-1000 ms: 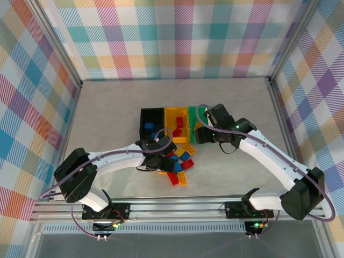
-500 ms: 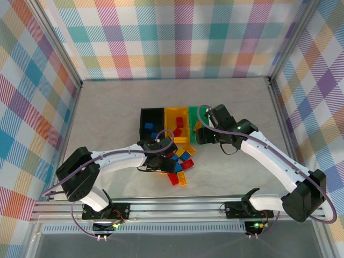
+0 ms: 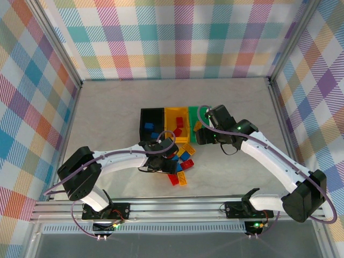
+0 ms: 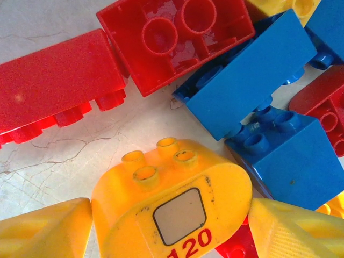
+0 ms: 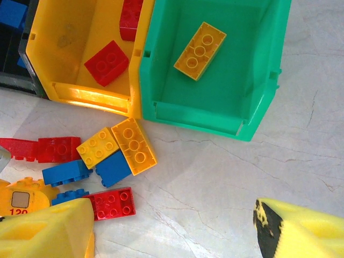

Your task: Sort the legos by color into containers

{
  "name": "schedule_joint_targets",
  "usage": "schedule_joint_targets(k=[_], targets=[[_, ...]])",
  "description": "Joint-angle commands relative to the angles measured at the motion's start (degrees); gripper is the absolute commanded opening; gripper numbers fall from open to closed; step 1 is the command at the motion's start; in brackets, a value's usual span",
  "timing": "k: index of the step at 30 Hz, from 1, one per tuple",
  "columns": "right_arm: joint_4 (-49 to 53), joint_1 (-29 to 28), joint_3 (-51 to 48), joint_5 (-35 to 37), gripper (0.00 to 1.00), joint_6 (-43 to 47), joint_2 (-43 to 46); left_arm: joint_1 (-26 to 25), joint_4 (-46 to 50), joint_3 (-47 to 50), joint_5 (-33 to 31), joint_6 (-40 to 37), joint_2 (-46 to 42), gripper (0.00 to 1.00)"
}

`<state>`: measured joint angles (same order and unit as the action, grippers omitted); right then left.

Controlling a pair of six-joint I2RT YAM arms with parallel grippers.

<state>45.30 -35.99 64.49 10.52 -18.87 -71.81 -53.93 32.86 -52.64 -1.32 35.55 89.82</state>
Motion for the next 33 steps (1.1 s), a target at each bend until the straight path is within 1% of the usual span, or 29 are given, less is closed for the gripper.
schedule_joint_targets(k=[1, 7, 11, 12, 27, 30, 33], targets=[[1.1, 0.2, -0.4, 0.6, 0.78, -0.8, 1.1, -0.9, 1.3, -0.6, -0.2, 0.2, 1.0, 0.73], [1.3, 0.2, -0.3, 0.9, 0.78, -0.7, 1.4, -0.9, 1.1, -0.8, -0.2, 0.3, 2.6, 0.66], [1.6, 0.2, -0.3, 1.3, 0.78, -0.7, 1.5, -0.9, 1.7, -1.4, -1.0, 0.1, 2.8, 0.56], [1.6, 0.2, -0.3, 1.3, 0.78, -0.6, 1.6, -0.9, 2.1, -1.5, -1.4, 0.1, 2.9, 0.55], [2.0, 0.3, 0.0, 1.5, 0.8, -0.4, 1.9, -0.7, 11.5, -7.7, -5.8, -3.1, 0.9, 0.55], [1.9, 0.3, -0.2, 1.4, 0.8, -0.4, 1.8, -0.7, 11.3, -7.7, -5.4, -3.3, 1.7, 0.55], [1.7, 0.3, -0.5, 1.5, 0.8, -0.5, 2.3, -0.7, 9.6, -7.1, -3.9, -3.3, 2.7, 0.61]])
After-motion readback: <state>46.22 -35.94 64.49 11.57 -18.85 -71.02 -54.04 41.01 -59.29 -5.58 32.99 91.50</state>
